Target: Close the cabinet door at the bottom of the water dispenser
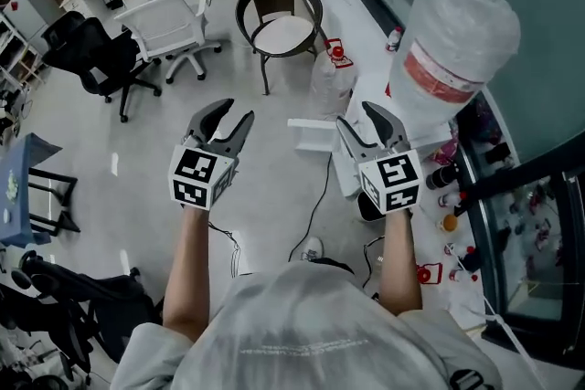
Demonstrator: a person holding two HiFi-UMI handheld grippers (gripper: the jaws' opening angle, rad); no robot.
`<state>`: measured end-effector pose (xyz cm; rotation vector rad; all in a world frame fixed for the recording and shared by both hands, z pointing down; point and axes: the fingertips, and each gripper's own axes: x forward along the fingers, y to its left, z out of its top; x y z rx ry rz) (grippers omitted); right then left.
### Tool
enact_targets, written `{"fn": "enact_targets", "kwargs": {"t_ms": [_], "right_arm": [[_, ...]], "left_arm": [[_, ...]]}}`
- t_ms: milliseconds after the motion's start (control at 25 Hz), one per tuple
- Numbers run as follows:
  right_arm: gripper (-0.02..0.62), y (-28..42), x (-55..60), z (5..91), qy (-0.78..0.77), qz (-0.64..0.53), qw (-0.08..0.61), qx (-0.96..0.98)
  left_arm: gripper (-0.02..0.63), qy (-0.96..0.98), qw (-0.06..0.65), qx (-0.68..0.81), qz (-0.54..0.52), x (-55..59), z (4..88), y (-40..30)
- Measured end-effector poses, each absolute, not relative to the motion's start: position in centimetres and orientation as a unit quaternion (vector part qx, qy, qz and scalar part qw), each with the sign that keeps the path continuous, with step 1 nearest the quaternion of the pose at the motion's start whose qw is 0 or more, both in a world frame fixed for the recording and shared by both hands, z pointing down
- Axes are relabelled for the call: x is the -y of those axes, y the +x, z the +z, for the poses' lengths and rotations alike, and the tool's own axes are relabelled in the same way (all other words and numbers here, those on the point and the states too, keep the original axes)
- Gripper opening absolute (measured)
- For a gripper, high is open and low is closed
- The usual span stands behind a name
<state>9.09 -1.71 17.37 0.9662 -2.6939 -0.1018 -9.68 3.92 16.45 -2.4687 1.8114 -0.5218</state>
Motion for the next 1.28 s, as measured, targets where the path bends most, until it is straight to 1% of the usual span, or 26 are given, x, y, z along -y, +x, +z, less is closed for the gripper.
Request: {"fn": "enact_targets", "kwargs": {"t_ms": [280, 440, 720, 880, 1000, 1160, 1280], "right_arm": [[0.242, 8.6, 8.3, 18.6, 0.331, -0.026, 0.145, 0.932], [0.244, 8.2, 11.2, 20.1, 0.342, -0.014, 0.153, 0.927], [0.244, 5.3, 17.0, 25.1, 0.388, 0.032, 0.173, 0.905], [0.247, 2.6, 19.9, 30.3, 0.435, 0.096, 0.198, 0.873], [0.256, 0.7, 22.5, 34.8, 0.463, 0.15, 0.208, 0.849], [0.261, -1.2, 26.0, 40.9, 0.503, 0.194, 0.217, 0.814], [0.262, -2.4, 28.4, 45.3, 0.524, 0.222, 0.206, 0.796]], "left_arm": [[0.187, -0.801, 0.009, -0.57, -0.186, 2.1, 17.9, -10.1], [0.187, -0.812, -0.012, -0.551, -0.192, 5.4, 20.1, -11.1], [0.187, -0.848, -0.043, -0.489, -0.199, 13.4, 25.8, -15.4], [0.187, -0.873, -0.104, -0.439, -0.186, 18.8, 30.5, -19.9], [0.186, -0.88, -0.141, -0.405, -0.203, 22.7, 35.1, -22.8], [0.186, -0.888, -0.184, -0.348, -0.239, 27.2, 42.9, -24.4], [0.186, -0.892, -0.211, -0.298, -0.266, 29.8, 48.7, -23.9]]}}
